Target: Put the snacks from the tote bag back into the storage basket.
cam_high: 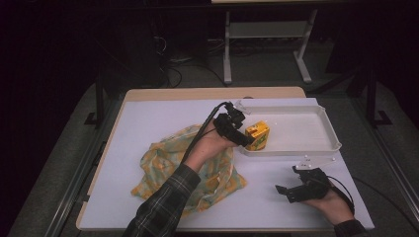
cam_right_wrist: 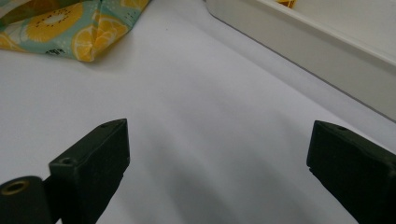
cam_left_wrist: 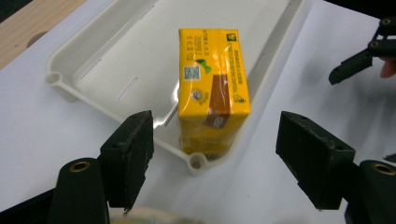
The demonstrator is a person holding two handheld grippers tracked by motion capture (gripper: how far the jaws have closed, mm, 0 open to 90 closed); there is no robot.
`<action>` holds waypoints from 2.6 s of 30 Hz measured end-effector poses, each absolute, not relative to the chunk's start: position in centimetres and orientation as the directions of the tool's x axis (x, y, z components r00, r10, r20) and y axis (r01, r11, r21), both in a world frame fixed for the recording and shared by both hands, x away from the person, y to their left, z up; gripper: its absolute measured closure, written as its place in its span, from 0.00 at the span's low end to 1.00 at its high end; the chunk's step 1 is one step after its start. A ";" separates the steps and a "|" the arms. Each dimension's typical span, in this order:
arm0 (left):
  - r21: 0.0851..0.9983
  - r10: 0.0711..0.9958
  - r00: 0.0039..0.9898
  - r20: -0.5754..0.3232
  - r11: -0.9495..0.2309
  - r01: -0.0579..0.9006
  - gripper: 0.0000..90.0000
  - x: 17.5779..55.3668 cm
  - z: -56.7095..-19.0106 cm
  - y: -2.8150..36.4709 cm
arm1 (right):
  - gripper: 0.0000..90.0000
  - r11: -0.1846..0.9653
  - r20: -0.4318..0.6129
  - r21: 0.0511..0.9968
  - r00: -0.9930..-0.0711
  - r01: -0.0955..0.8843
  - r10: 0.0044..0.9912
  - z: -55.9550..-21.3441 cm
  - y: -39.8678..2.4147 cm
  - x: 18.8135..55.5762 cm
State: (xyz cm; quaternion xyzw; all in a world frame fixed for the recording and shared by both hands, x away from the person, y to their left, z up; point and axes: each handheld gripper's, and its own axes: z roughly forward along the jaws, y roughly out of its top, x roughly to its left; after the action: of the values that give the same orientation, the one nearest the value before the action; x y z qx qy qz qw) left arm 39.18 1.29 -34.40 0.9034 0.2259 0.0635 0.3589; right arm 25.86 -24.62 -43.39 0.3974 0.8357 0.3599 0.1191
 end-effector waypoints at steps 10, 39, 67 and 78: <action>0.679 0.468 0.883 -0.046 -0.634 0.371 0.25 37.2 -33.6 4.9 | 0.06 0.428 0.080 0.697 -0.656 0.575 0.750 -43.4 -24.7 25.8; 0.721 0.521 0.851 -0.068 -0.564 0.403 0.23 31.4 -34.3 17.3 | 0.26 0.462 0.095 0.669 -0.684 0.582 0.724 -42.0 -24.4 26.4; 0.756 0.686 0.727 -0.031 -0.460 0.466 0.16 25.9 -36.5 28.3 | 1.00 0.472 0.088 0.682 -0.703 0.559 0.705 -39.7 -24.1 32.2; 0.764 0.736 0.677 -0.019 -0.427 0.485 0.15 24.7 -38.4 32.0 | 1.00 0.482 0.063 0.685 -0.703 0.547 0.708 -39.4 -23.7 35.2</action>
State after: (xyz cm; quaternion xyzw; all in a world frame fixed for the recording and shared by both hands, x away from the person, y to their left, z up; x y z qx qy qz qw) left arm 24.75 32.00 -38.40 0.8290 0.3680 0.1614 0.3890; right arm 35.19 -23.73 -39.36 0.3679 0.8531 0.3518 0.1146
